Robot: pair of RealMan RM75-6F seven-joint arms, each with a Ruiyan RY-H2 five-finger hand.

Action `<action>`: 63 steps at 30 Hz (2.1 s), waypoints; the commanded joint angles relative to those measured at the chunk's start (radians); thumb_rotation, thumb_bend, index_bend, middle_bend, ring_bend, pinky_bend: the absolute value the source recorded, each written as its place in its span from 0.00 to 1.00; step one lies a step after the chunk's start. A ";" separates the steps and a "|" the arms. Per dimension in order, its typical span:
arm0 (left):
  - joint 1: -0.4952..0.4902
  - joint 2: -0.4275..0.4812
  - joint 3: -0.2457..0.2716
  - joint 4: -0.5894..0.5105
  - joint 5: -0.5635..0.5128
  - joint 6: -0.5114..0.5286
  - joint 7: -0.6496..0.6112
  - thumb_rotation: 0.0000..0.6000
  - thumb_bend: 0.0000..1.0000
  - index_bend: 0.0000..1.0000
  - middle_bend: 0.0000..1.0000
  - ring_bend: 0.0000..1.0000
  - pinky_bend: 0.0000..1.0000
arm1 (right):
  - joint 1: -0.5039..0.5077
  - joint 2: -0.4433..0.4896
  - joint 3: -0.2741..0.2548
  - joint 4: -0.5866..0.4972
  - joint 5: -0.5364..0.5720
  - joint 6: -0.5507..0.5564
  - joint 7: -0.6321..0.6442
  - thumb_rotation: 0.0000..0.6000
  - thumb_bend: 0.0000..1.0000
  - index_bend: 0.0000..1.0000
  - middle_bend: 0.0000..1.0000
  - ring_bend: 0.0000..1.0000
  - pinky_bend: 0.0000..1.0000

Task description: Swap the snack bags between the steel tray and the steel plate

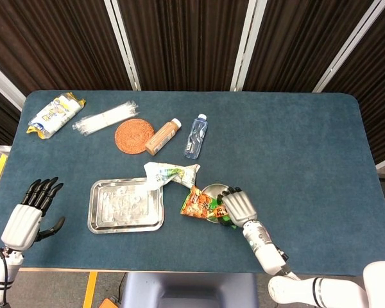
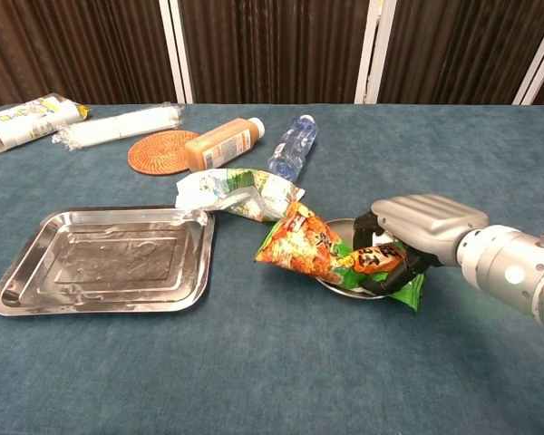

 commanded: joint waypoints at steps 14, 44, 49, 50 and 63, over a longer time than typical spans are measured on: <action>0.008 0.001 -0.019 -0.004 0.006 -0.009 0.009 1.00 0.36 0.00 0.01 0.00 0.01 | -0.045 0.057 -0.080 -0.146 -0.266 0.154 0.090 1.00 0.47 0.81 0.63 0.52 0.53; 0.015 0.009 -0.034 -0.003 0.008 -0.033 -0.004 1.00 0.36 0.00 0.02 0.00 0.01 | 0.034 0.064 -0.091 -0.266 -0.167 0.025 -0.054 1.00 0.19 0.00 0.08 0.00 0.12; 0.015 0.009 -0.038 -0.006 0.002 -0.040 -0.001 1.00 0.36 0.00 0.02 0.00 0.01 | 0.032 0.093 0.004 -0.248 -0.113 0.063 0.048 1.00 0.19 0.00 0.08 0.00 0.12; 0.015 0.010 -0.041 -0.008 -0.003 -0.044 -0.003 1.00 0.36 0.00 0.02 0.00 0.01 | 0.046 0.073 0.036 -0.223 -0.092 0.061 0.067 1.00 0.19 0.00 0.08 0.00 0.12; 0.012 0.010 -0.063 0.013 -0.034 -0.062 -0.024 1.00 0.36 0.00 0.02 0.00 0.01 | 0.356 -0.188 0.280 0.175 0.211 -0.043 -0.053 1.00 0.20 0.00 0.08 0.00 0.12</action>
